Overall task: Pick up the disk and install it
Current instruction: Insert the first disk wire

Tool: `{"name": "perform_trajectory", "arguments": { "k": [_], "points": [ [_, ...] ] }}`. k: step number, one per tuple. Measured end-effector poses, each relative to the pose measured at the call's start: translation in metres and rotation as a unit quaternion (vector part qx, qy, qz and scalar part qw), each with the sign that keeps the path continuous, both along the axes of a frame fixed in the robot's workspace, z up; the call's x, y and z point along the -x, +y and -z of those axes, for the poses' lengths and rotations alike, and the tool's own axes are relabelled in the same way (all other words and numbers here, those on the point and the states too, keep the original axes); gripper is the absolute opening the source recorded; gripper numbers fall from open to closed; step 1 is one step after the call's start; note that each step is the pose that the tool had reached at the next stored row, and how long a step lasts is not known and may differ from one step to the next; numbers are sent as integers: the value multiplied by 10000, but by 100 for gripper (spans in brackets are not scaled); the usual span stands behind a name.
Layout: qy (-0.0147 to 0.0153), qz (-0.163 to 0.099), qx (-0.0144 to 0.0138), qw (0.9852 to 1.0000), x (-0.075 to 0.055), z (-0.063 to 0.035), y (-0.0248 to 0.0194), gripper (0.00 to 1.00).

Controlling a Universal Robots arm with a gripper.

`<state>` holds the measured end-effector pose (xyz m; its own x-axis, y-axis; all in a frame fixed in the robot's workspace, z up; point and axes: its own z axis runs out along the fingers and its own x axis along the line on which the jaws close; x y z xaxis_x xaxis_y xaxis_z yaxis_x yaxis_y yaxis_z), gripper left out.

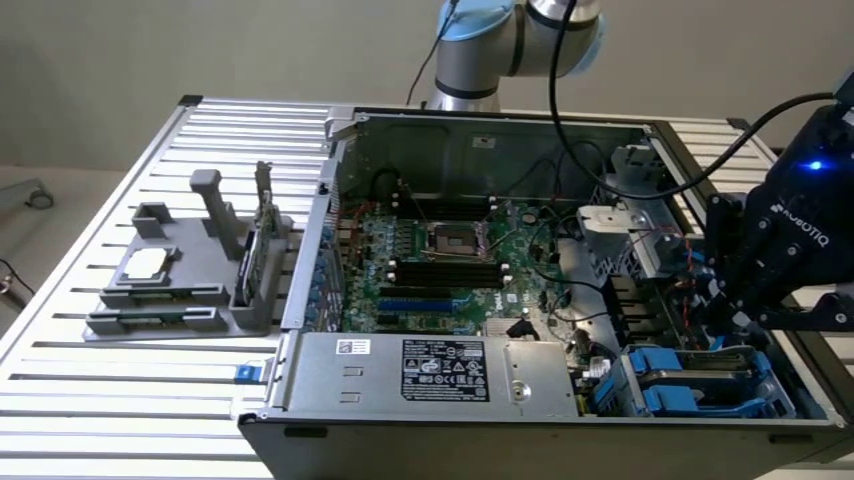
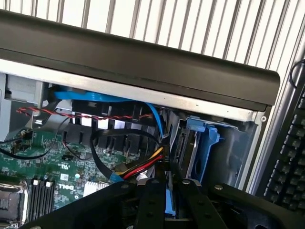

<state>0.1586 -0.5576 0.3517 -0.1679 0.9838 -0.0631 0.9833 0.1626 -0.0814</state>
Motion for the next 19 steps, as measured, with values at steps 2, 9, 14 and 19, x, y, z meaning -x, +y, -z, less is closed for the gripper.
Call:
{"name": "perform_trajectory", "arguments": {
  "k": [2,9,14,19],
  "points": [
    [0,107,27,9999,0,0,0,16],
    [0,496,120,9987,0,0,-1,16],
    [2,792,168,9967,0,-1,-1,16],
    [5,1071,179,9941,0,0,-2,16]
  ]
}}
